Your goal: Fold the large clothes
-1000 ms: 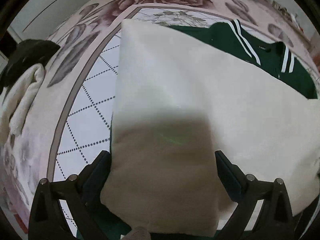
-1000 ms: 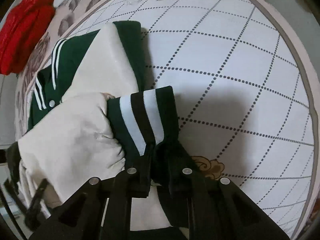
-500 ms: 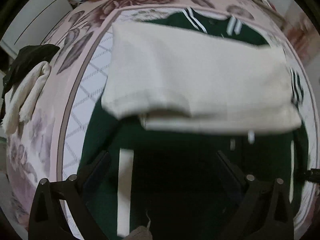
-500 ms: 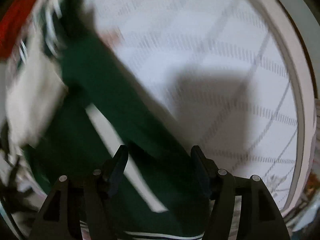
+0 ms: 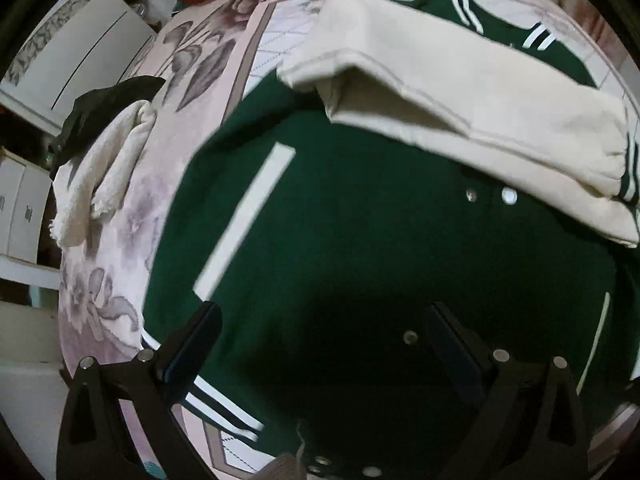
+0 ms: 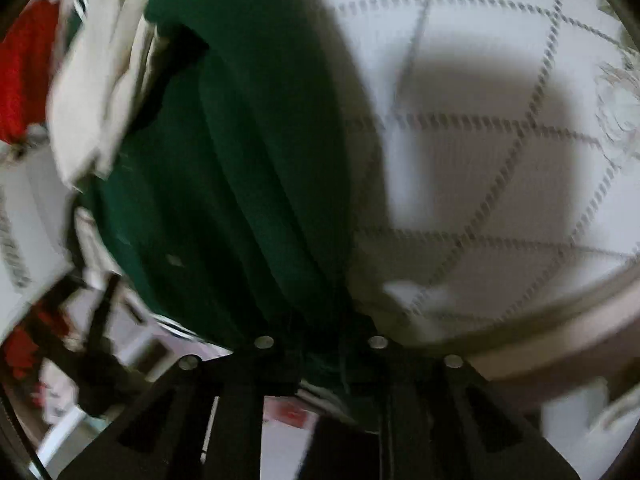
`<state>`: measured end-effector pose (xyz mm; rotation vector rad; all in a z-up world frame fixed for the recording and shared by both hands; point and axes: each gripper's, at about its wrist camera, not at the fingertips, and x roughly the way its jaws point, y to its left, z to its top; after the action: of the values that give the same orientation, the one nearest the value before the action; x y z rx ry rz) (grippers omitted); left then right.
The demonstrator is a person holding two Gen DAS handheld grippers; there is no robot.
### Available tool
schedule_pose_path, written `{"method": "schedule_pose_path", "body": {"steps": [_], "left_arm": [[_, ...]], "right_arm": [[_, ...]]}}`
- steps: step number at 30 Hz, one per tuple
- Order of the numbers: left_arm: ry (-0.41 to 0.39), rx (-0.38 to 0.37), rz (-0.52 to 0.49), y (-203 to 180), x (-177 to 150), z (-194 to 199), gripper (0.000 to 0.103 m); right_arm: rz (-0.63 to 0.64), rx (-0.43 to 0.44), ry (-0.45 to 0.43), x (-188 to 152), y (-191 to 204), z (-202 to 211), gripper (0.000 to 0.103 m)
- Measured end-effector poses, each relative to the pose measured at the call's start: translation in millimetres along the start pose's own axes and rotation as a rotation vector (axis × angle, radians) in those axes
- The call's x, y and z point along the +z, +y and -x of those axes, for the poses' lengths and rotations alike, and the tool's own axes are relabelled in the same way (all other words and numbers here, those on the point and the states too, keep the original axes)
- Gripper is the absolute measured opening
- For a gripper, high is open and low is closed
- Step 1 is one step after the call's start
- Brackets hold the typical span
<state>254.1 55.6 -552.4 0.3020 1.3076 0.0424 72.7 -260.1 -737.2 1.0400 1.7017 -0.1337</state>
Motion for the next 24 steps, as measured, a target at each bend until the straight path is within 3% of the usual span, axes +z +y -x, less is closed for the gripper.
{"method": "schedule_pose_path", "body": {"steps": [2, 4, 7, 8, 9, 10, 14, 16, 19, 20, 22, 24], "left_arm": [[-0.01, 0.024, -0.03, -10.3, -2.6, -6.1, 0.103], [-0.034, 0.039, -0.06, -22.0, -5.6, -9.7, 0.103], [-0.042, 0.098, -0.103, -41.0, -5.7, -29.6, 0.103], [-0.029, 0.118, -0.114, -45.2, -5.7, -38.7, 0.103], [-0.004, 0.128, -0.12, -46.5, -5.8, -50.4, 0.103], [0.003, 0.129, -0.111, -45.5, -6.5, -56.3, 0.103], [0.006, 0.08, -0.052, -32.6, -4.8, -62.9, 0.103], [0.008, 0.07, -0.048, -30.9, -4.3, -63.8, 0.103], [0.01, 0.062, -0.041, -30.0, -3.3, -63.6, 0.103], [0.013, 0.059, -0.035, -29.1, -2.9, -63.6, 0.103], [0.016, 0.058, -0.027, -28.9, -2.1, -62.6, 0.103], [0.012, 0.062, -0.022, -29.0, -2.2, -61.8, 0.103]], "right_arm": [[0.031, -0.03, -0.123, 2.7, 6.3, 20.4, 0.058], [0.08, -0.062, -0.219, 21.1, 24.5, 31.4, 0.068], [0.166, -0.123, -0.291, 71.5, 67.3, 28.6, 0.068], [0.197, -0.167, -0.317, 79.4, 74.9, 28.1, 0.059], [0.192, -0.204, -0.347, 83.9, 76.6, 31.2, 0.043], [0.153, -0.208, -0.361, 84.8, 69.7, 32.2, 0.02], [-0.267, -0.01, -0.362, 88.5, -25.8, 41.2, 0.019], [-0.347, 0.112, -0.343, 87.1, -56.3, 39.8, 0.018], [-0.328, 0.114, -0.281, 92.2, -62.1, 47.6, 0.02], [-0.311, 0.075, -0.261, 93.8, -56.6, 52.4, 0.031], [-0.218, -0.01, -0.291, 99.7, -18.2, 55.4, 0.043], [-0.055, -0.091, -0.317, 101.2, 2.9, 60.1, 0.044]]}}
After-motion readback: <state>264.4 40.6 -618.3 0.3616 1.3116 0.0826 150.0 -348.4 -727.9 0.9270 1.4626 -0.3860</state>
